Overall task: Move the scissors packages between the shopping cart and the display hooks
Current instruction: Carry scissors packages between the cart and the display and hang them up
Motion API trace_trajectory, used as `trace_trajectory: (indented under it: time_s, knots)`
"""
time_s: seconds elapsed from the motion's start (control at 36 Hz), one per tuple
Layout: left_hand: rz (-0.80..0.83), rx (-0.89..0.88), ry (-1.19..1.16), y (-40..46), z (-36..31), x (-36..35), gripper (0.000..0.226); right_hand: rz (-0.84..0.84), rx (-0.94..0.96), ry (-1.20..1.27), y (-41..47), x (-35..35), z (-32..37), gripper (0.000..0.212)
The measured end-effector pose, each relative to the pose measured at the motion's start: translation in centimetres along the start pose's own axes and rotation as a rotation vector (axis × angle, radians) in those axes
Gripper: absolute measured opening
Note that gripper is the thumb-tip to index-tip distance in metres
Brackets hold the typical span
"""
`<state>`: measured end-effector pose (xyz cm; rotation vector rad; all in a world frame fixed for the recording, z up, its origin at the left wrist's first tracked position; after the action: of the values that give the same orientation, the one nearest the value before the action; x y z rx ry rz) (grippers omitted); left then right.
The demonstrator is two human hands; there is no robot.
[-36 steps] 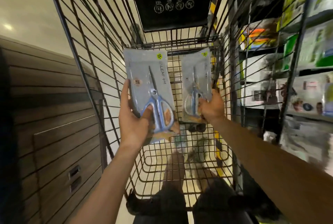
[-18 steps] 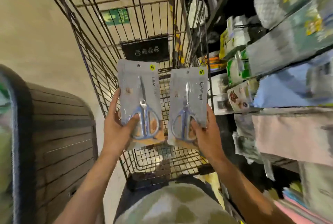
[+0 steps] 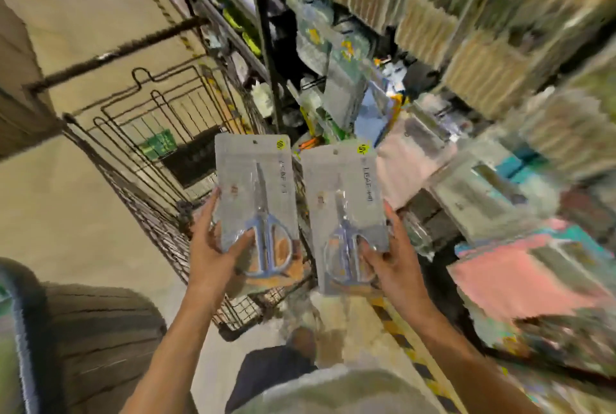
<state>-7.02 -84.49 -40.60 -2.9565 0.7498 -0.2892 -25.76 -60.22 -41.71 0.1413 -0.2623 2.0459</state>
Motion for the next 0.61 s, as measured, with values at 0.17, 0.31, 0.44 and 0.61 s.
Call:
trace_trajectory:
  time_s: [0.17,0.31,0.44,0.61]
  knots:
    - [0.189,-0.104,0.048,-7.4,-4.0,-4.2,0.087,-0.181,0.042,0.105,-7.6,9.0,1.3,0.066]
    - [0.38,-0.151,0.004,-12.7,-6.7,-8.8,0.086,-0.374,0.032,0.19,-13.4,15.1,1.0,0.068]
    - [0.552,-0.237,-0.041,-16.5,-8.8,-13.6,0.088,-0.546,0.051,0.188,-19.3,19.8,0.9,0.07]
    - [0.764,-0.246,-0.093,-20.7,-9.9,-18.0,0.085,-0.799,0.081,0.242,-26.9,23.7,2.0,0.065]
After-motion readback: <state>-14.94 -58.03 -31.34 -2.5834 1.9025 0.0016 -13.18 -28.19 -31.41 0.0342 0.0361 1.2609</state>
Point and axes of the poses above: each hand's wrist, its own y-axis towards the middle knuckle, its own x-axis out of the back of the hand, z = x × y, the point moved 6 cm from there along y, towards the middle knuckle, and after that the axes turned 8 degrees about -z, right-handed, at the moved point
